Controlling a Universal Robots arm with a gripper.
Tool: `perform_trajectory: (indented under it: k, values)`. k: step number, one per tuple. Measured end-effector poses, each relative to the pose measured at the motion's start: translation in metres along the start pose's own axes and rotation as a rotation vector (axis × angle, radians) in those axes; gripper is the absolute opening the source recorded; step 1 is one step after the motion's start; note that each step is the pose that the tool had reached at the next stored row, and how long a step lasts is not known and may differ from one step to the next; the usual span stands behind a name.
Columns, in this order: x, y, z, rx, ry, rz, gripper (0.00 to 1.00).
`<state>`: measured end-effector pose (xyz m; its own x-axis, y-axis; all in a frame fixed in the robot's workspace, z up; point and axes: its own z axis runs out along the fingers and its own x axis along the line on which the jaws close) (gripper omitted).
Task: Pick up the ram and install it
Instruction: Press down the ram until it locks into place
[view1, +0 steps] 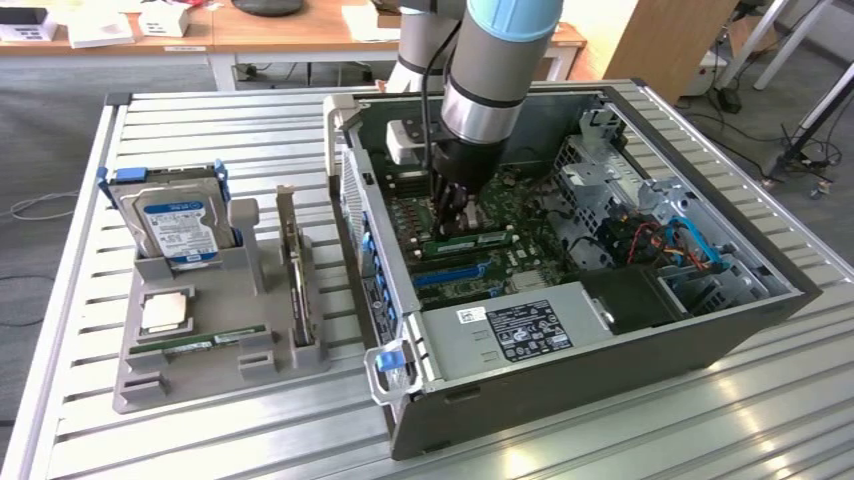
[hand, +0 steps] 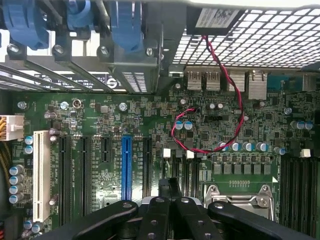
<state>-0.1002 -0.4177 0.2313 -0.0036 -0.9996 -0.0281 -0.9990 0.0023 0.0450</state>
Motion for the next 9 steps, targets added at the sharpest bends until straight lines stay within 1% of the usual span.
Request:
perform_trajectory:
  k: [2, 9]
  values:
    - [0.0, -0.0001, 0.0008, 0.0001, -0.0012, 0.0, 0.11]
    - [-0.0014, 0.0, 0.0014, 0.0001, -0.0014, 0.0, 0.11]
